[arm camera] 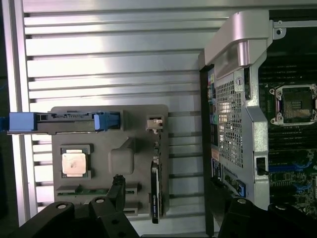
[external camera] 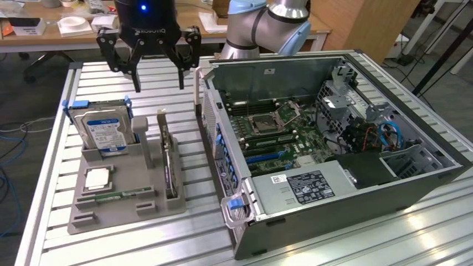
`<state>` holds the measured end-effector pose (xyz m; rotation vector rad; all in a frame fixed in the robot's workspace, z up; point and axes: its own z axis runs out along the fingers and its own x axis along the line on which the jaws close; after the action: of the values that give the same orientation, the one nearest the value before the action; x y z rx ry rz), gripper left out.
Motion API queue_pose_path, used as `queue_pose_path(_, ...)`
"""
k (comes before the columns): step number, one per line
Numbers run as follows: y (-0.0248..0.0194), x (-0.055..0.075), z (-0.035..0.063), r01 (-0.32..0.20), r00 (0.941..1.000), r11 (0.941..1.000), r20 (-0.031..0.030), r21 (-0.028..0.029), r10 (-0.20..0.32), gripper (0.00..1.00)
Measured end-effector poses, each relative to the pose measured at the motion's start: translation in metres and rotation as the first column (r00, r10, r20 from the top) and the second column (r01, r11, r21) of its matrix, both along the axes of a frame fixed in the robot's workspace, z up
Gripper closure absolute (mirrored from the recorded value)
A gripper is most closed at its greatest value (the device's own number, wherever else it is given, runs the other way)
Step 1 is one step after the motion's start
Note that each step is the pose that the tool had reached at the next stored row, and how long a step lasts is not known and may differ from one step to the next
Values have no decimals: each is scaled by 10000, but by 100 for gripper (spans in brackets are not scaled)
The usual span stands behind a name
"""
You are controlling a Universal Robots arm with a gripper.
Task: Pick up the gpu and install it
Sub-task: 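Pick up the gpu and move the gpu toward the slot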
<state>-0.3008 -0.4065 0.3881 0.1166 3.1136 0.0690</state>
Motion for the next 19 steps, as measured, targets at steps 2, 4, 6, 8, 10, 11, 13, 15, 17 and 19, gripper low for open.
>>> queue_pose_path(2, -8, 0, -7, 0, 10000, 10000, 0, -1, 0, 24)
queue_pose_path(4, -14, 0, -13, -1, 10000, 10000, -1, -1, 1, 24)
queue_pose_path(6, -21, 0, -20, 0, 10000, 10000, -1, 0, 0, 24)
queue_pose_path(8, -27, 0, -26, 0, 10000, 10000, -1, 0, 0, 24)
queue_pose_path(10, -32, -1, -31, 0, 10000, 10000, -2, -2, 0, 24)
queue_pose_path(11, -33, 0, -33, 0, 10000, 10000, -3, -3, 0, 24)
queue_pose_path(13, -36, 0, -39, 0, 10000, 10000, -2, -1, 0, 24)
queue_pose_path(15, -40, 0, -44, 0, 10000, 10000, -2, -1, 0, 24)
queue_pose_path(17, -43, 0, -50, 0, 10000, 10000, -1, -1, 0, 24)
queue_pose_path(19, -45, 0, -54, 0, 10000, 10000, -1, -1, 0, 24)
